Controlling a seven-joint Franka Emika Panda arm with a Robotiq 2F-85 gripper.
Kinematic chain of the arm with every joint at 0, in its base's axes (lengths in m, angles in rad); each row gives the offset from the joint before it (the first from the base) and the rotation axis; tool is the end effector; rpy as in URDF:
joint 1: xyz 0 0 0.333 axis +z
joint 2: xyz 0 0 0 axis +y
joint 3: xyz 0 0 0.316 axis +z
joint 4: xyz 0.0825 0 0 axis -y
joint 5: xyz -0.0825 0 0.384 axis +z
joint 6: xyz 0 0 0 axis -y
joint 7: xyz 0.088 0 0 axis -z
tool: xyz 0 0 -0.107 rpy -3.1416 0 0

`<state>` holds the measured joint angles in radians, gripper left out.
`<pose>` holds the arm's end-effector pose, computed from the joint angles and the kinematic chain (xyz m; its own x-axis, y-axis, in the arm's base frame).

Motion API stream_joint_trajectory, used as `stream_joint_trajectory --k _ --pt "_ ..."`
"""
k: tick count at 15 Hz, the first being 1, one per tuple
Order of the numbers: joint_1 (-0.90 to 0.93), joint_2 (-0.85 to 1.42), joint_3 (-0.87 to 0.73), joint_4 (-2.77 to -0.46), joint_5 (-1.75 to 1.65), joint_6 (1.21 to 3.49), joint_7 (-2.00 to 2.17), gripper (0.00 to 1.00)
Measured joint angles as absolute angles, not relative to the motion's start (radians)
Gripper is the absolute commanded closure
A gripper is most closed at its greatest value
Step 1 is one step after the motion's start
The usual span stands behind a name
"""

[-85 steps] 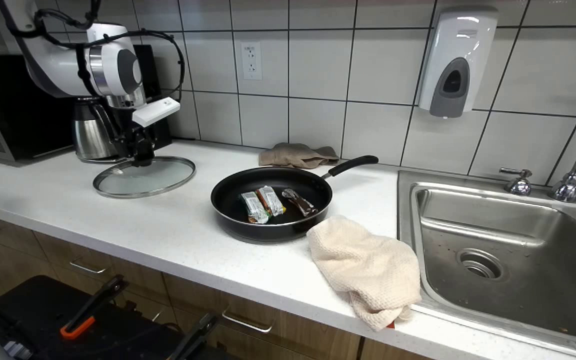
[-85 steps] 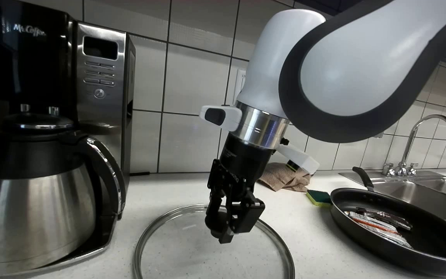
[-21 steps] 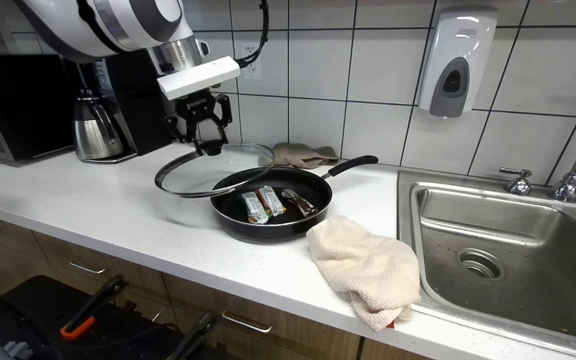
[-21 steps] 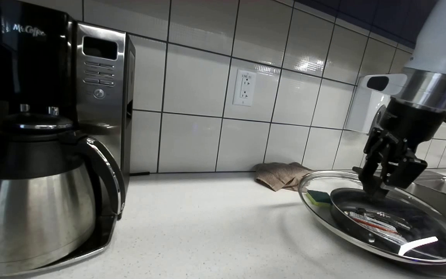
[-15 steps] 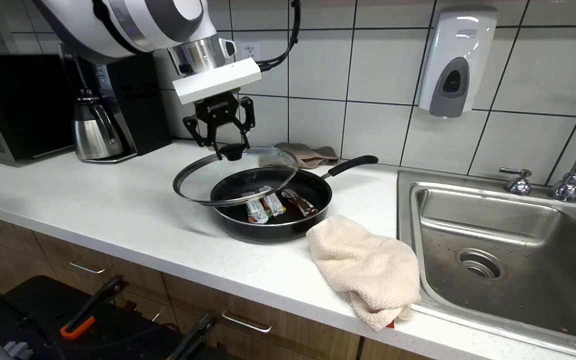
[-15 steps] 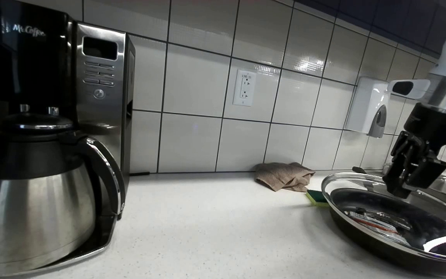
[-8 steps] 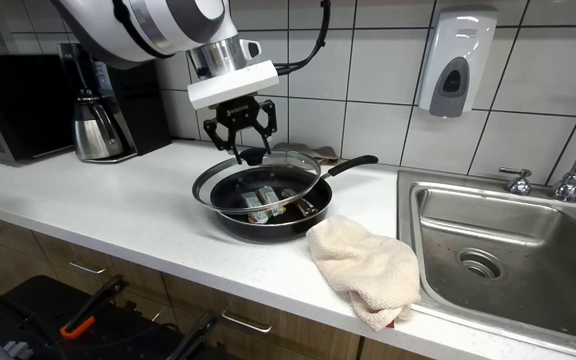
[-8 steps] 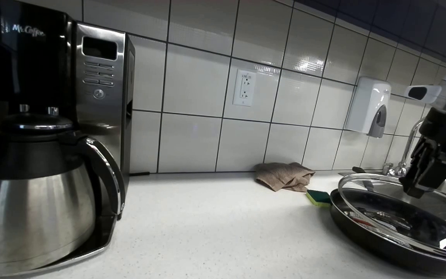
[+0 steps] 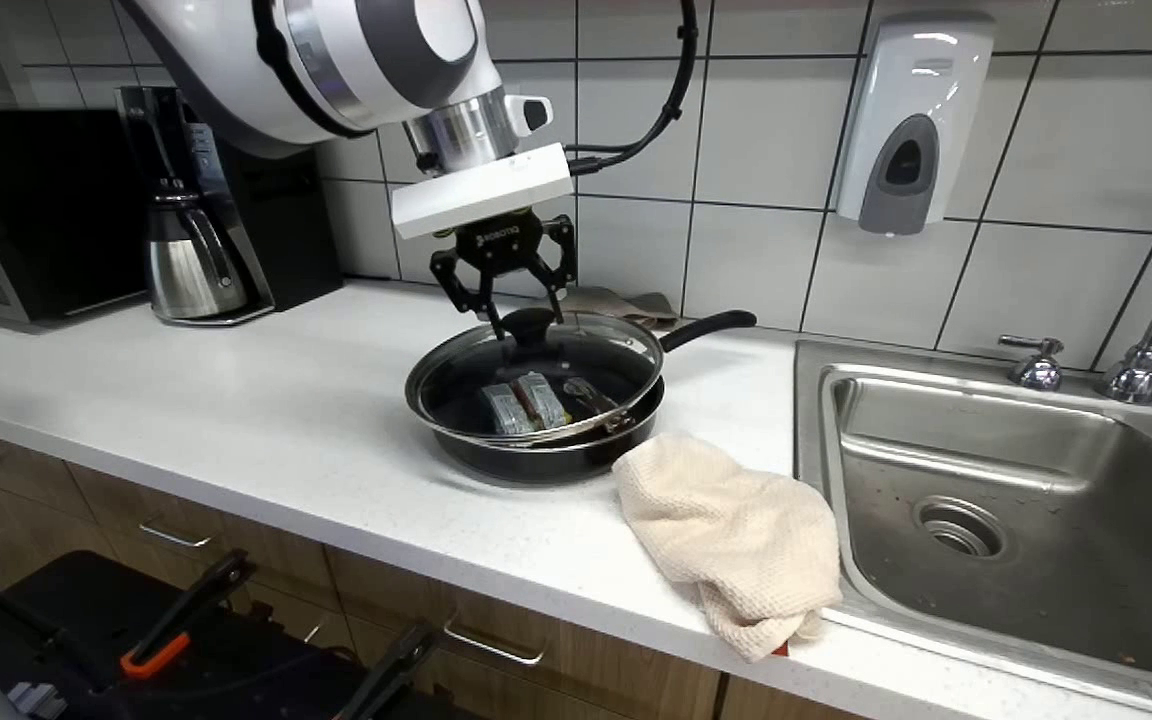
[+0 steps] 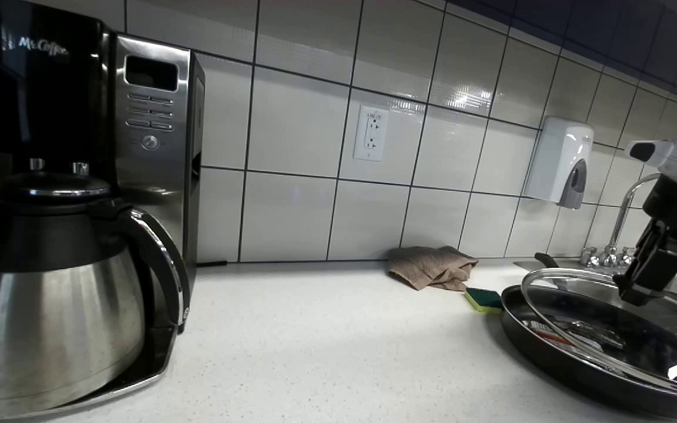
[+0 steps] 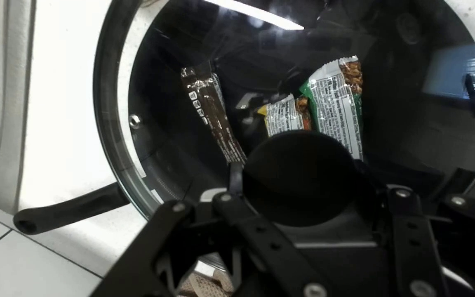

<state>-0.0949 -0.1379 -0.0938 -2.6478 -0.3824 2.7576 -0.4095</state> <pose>0.4359 -0.0668 0.3122 0.8352 0.5389 0.1093 0.4958 -0.8240 0.2744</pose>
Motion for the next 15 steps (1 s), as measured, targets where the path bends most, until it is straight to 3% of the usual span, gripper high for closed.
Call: stream_joint_trajectory --k 15 --pt "-0.108 -0.075 -0.117 -2.617 -0.382 2.829 -0.386 0.61"
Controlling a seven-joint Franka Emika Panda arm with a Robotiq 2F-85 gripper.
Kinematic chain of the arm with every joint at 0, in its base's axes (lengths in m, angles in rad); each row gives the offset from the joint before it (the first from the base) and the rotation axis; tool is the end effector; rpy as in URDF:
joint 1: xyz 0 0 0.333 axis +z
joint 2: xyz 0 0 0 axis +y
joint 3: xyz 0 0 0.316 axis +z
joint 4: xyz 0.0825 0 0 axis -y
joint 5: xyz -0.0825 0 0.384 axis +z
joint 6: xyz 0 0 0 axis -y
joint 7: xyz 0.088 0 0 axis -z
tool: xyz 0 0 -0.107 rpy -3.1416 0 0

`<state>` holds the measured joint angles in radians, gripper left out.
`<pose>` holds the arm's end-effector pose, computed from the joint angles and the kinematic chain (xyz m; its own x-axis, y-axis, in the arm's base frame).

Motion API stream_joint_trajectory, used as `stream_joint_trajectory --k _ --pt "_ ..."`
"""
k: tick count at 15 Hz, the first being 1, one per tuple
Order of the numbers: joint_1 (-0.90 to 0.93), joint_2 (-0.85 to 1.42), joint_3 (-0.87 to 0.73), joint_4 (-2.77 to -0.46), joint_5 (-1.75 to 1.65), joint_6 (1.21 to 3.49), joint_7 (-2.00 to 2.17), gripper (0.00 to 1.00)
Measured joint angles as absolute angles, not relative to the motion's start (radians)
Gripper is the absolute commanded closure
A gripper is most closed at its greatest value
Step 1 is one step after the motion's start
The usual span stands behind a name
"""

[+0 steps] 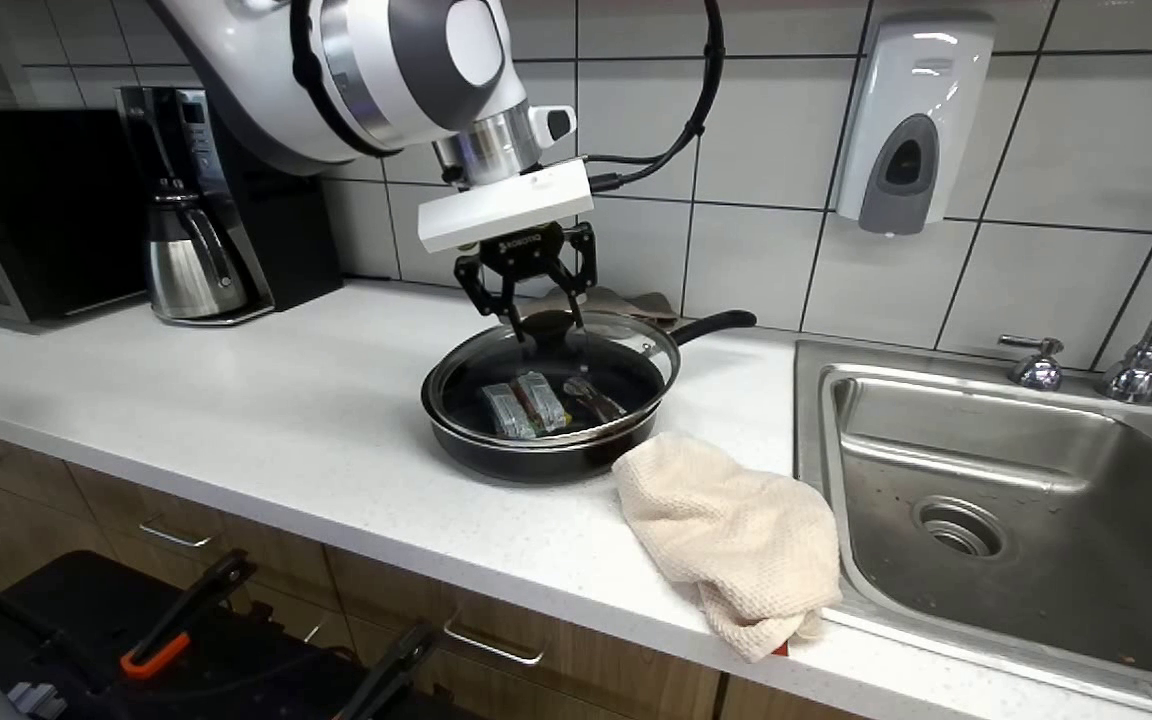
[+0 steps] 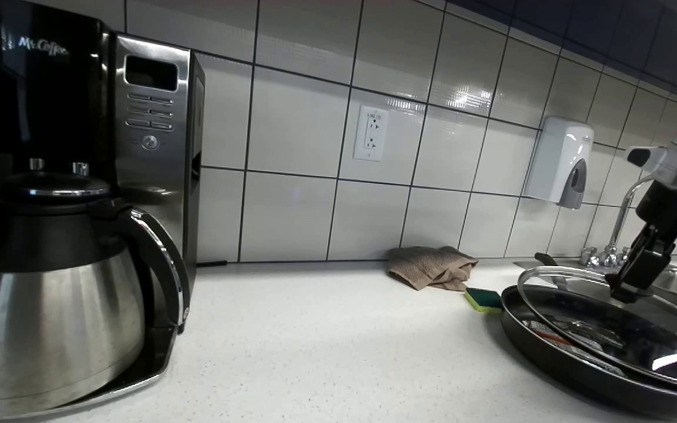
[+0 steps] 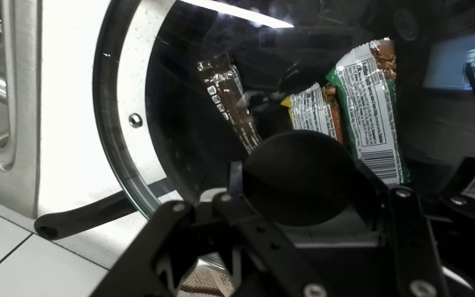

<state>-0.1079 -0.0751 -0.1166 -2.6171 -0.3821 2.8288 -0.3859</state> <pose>0.4479 -0.0824 0.3040 0.8527 0.4996 0.1526 0.4474 -0.8493 0.2802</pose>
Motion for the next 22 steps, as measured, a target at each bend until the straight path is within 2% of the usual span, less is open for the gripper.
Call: stream_joint_trajectory --k 22 --pt "-0.073 -0.030 -0.109 -2.601 -0.346 2.867 -0.387 0.61"
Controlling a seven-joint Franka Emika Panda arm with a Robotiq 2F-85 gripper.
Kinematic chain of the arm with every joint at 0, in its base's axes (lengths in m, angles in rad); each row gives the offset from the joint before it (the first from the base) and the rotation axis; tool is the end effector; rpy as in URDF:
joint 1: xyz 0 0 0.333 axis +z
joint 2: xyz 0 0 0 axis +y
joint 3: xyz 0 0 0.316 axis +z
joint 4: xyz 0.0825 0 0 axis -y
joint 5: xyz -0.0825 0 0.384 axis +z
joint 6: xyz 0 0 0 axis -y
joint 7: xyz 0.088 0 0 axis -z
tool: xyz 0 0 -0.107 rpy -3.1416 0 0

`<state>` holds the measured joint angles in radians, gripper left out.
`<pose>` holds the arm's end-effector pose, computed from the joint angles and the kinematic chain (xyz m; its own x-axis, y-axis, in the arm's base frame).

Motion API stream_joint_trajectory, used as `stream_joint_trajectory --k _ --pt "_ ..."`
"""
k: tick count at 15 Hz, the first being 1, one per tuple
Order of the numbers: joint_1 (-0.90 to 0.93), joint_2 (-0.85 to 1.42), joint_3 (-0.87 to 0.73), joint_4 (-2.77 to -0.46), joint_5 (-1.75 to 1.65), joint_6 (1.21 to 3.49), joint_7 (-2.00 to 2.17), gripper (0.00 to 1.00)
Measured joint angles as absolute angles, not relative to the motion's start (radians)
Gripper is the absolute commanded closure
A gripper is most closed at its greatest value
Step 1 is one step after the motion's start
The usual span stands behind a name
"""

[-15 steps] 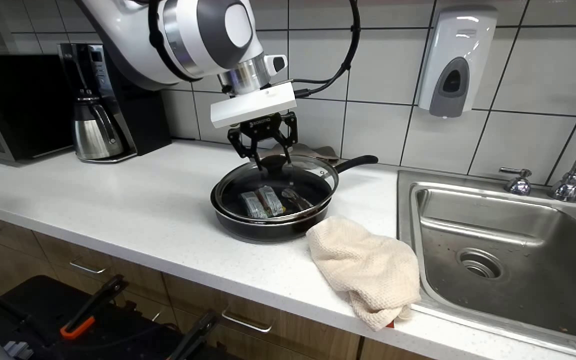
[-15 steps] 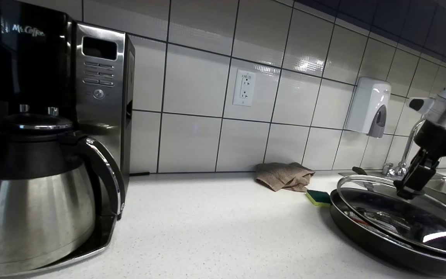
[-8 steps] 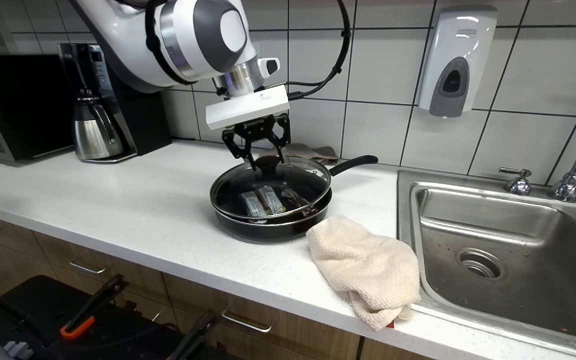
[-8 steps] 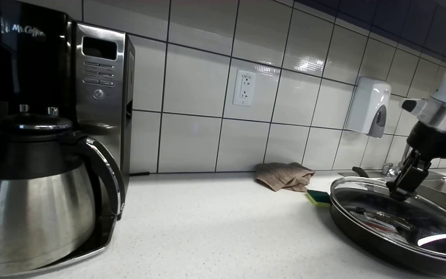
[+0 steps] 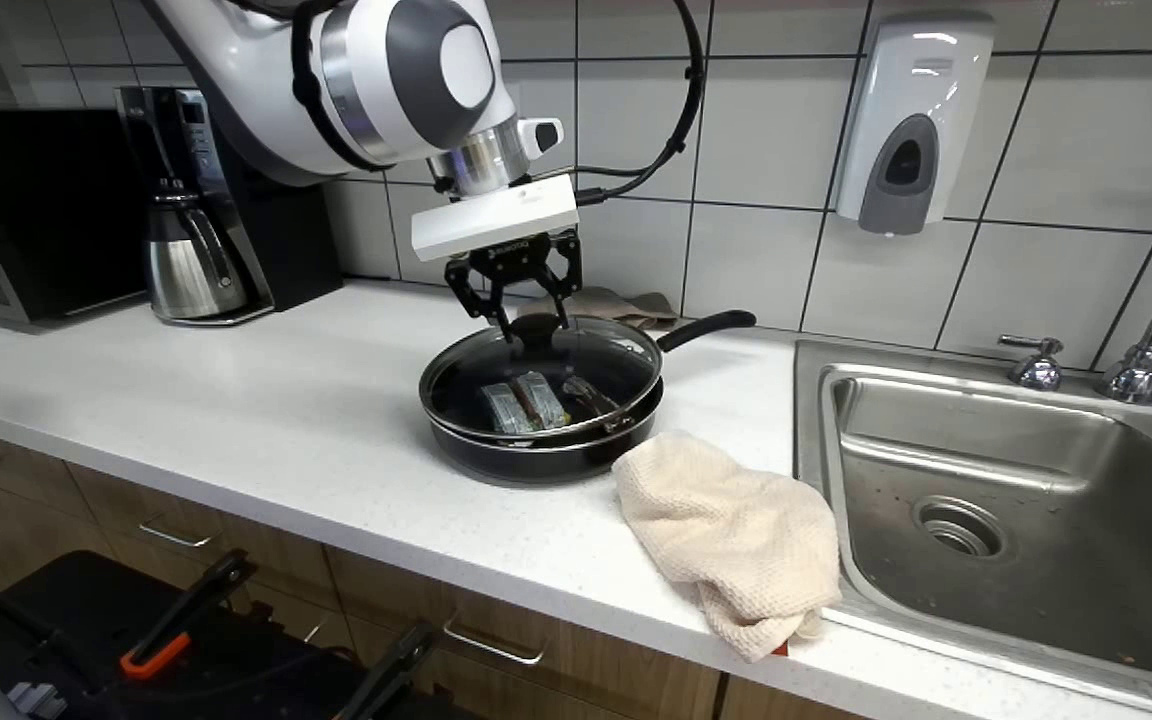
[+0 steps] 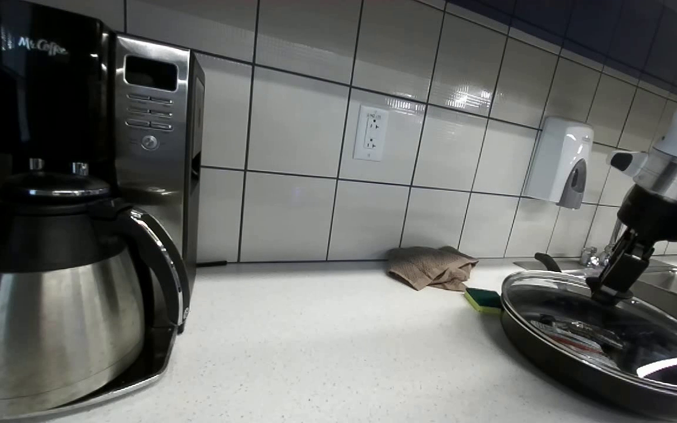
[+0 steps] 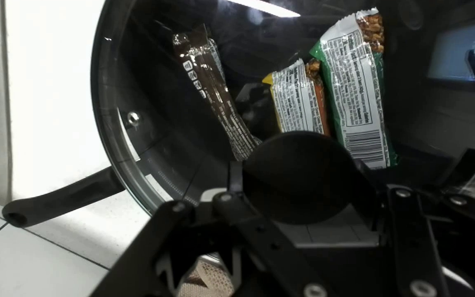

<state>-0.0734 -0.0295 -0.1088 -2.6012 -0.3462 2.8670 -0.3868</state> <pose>0.4581 -0.0650 0.2939 0.8406 0.5130 0.1739 0.4617 -0.8465 0.2652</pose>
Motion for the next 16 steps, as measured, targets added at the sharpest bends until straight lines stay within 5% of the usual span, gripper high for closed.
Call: stream_joint_trajectory --k 16 --pt "-0.076 -0.019 -0.110 -2.599 -0.327 2.875 -0.387 0.61"
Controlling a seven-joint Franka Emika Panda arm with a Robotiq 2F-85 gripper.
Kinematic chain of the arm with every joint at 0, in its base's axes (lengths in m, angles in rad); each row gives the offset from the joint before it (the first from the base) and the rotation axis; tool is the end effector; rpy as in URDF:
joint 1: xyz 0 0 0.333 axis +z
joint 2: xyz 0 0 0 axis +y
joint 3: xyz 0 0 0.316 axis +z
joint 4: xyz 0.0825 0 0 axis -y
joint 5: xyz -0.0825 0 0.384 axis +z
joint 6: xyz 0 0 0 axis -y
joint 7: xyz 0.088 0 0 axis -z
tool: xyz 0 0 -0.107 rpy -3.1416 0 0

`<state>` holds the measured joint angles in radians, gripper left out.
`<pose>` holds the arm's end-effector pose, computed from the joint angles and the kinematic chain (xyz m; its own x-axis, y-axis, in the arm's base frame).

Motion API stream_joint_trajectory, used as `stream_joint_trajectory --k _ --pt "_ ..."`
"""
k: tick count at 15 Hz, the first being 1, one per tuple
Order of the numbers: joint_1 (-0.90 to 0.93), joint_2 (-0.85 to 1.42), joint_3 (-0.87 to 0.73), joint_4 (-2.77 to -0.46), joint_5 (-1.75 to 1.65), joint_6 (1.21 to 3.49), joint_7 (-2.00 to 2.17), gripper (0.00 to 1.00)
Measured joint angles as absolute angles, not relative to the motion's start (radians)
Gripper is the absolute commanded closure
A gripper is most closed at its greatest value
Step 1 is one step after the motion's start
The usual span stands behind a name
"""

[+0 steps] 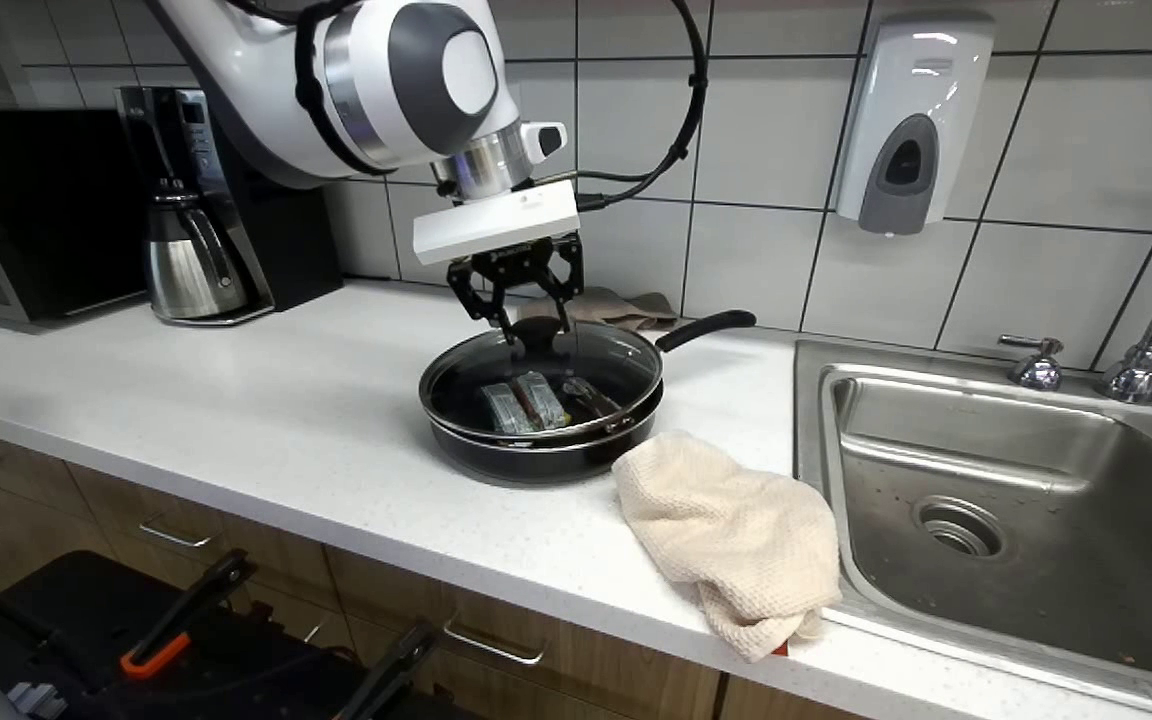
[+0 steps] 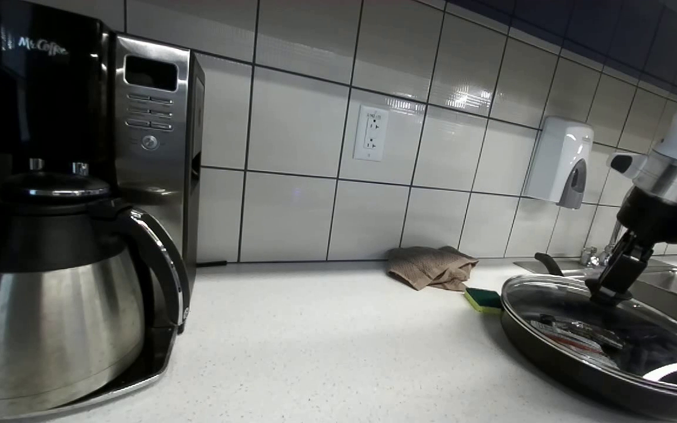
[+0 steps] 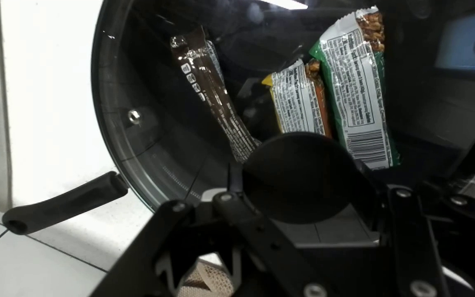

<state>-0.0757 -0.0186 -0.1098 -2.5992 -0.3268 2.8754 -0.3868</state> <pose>0.4589 -0.0675 0.2908 0.8496 0.4955 0.1807 0.4459 -0.8577 0.2559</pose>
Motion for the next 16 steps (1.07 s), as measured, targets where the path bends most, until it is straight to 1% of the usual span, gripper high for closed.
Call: stream_joint_trajectory --k 1,3,4,5,12,16 --pt "-0.076 -0.017 -0.110 -2.599 -0.323 2.876 -0.387 0.16" --pt "-0.076 -0.013 -0.111 -2.598 -0.318 2.876 -0.387 0.03" --pt "-0.076 -0.012 -0.111 -2.597 -0.318 2.879 -0.387 0.01" --pt "-0.075 -0.011 -0.111 -2.597 -0.318 2.880 -0.387 0.00" --pt "-0.075 -0.020 -0.109 -2.593 -0.325 2.900 -0.372 0.00" --pt "-0.075 -0.055 -0.109 -2.598 -0.400 2.899 -0.251 0.00"
